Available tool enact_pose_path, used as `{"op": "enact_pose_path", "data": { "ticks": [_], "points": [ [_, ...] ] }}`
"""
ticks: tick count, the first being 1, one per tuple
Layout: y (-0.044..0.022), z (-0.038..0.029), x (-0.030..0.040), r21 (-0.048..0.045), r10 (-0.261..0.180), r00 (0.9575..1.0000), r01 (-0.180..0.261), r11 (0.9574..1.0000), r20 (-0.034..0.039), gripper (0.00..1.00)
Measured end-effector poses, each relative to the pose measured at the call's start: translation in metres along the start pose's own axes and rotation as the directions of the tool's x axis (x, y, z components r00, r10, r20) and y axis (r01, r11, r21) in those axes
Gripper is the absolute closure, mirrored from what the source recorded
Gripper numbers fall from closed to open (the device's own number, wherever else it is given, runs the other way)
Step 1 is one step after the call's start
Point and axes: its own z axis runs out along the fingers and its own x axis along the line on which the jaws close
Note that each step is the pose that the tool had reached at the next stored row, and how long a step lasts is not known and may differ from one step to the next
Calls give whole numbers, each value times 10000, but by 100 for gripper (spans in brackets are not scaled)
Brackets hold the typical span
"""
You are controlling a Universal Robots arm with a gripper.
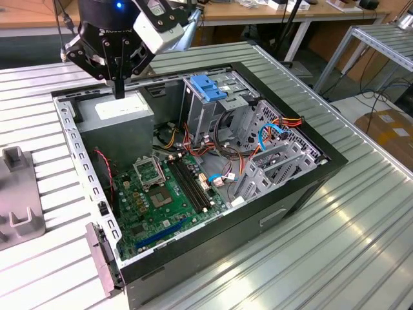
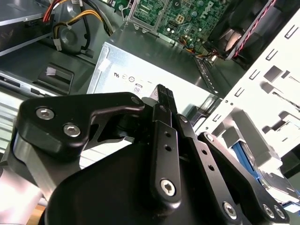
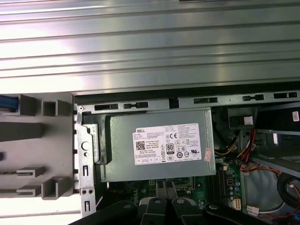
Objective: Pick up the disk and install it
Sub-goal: 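Reach for the disk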
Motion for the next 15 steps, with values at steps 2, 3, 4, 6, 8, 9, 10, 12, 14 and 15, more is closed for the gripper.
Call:
{"op": "enact_pose_path", "data": {
  "ticks": [2, 3, 4, 6, 8, 9, 10, 12, 14, 15],
  "points": [
    [-1, -1, 15, 1, 0, 10000, 0, 10000, 0, 90],
    [-1, -1, 21, 0, 0, 10000, 0, 10000, 0, 90],
    [-2, -1, 29, 0, 0, 10000, 0, 10000, 0, 90],
    [-3, -2, 42, 1, 0, 10000, 0, 10000, 0, 90],
    [-4, -2, 57, 1, 0, 10000, 0, 10000, 0, 90],
    [-4, -2, 61, 1, 0, 10000, 0, 10000, 0, 90],
    [-4, -2, 65, 1, 0, 10000, 0, 10000, 0, 90],
    [-5, -2, 79, 1, 0, 10000, 0, 10000, 0, 90],
    [-6, -3, 87, 1, 0, 10000, 0, 10000, 0, 90],
    [-6, -3, 92, 1, 0, 10000, 0, 10000, 0, 90]
  ]
}}
